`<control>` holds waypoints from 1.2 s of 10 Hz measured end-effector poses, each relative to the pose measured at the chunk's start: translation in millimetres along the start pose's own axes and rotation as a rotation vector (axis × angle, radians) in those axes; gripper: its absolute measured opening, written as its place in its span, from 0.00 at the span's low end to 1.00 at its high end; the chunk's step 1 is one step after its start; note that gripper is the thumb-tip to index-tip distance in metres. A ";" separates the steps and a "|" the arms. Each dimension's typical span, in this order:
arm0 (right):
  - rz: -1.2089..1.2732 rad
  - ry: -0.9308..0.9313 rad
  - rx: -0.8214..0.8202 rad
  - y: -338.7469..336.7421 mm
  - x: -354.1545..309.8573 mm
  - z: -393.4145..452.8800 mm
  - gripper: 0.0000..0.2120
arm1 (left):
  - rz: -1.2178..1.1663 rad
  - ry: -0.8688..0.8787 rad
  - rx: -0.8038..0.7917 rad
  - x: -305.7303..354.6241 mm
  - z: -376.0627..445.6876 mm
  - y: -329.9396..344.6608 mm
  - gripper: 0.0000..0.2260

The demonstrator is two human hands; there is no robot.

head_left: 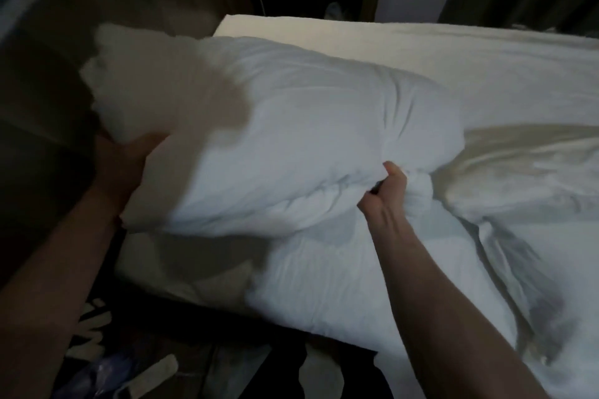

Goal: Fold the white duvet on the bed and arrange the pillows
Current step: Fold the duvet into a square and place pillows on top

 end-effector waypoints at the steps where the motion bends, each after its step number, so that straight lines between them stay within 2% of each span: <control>1: -0.108 0.008 -0.047 57.5 15.9 20.7 0.14 | -0.121 0.065 0.097 -9.1 -4.9 -16.7 0.14; 2: -0.194 0.023 -0.124 115.3 45.9 50.5 0.13 | -0.145 0.122 0.402 -49.2 8.3 -41.1 0.39; 3: -0.371 0.040 -0.161 125.1 69.1 93.2 0.13 | -0.101 0.046 0.522 -88.9 5.5 -29.1 0.37; 4: -0.741 0.033 -0.080 89.0 96.9 162.3 0.04 | -0.081 -0.212 0.468 -168.5 5.5 16.3 0.28; 5: -1.025 0.087 0.045 27.1 118.7 195.1 0.04 | 0.042 -0.777 0.077 -275.7 8.2 68.0 0.47; 6: -1.044 0.156 0.069 8.9 145.4 199.8 0.06 | 0.106 -0.856 -0.058 -333.8 12.7 79.6 0.49; 7: -1.083 0.056 0.060 23.0 149.6 208.5 0.17 | 0.054 -0.909 -0.138 -320.4 3.6 78.4 0.44; 8: -0.950 0.133 0.072 41.7 152.5 214.6 0.24 | 0.070 -0.909 -0.160 -310.7 9.7 71.2 0.50; 9: -1.045 0.062 0.066 66.6 156.0 216.8 0.42 | 0.084 -0.904 -0.168 -302.0 15.4 68.2 0.54; 10: -0.930 -0.081 -0.087 96.8 159.3 213.2 0.33 | 0.064 -0.865 -0.164 -295.1 16.9 70.5 0.52; 11: -0.902 -0.156 -0.205 110.6 156.6 205.6 0.09 | 0.050 -0.870 -0.164 -294.2 15.2 70.3 0.53; 12: -1.065 -0.217 0.010 64.6 138.5 219.1 0.17 | 0.062 -0.910 -0.172 -291.7 10.3 77.2 0.57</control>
Point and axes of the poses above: each hand's wrist, its own z-axis towards the middle knuckle, its own y-axis out of the palm, x = y × z, the point moved 6 cm from there along z, towards the middle knuckle, and after that the axes turned 14 degrees about z, right-handed, at the moved point
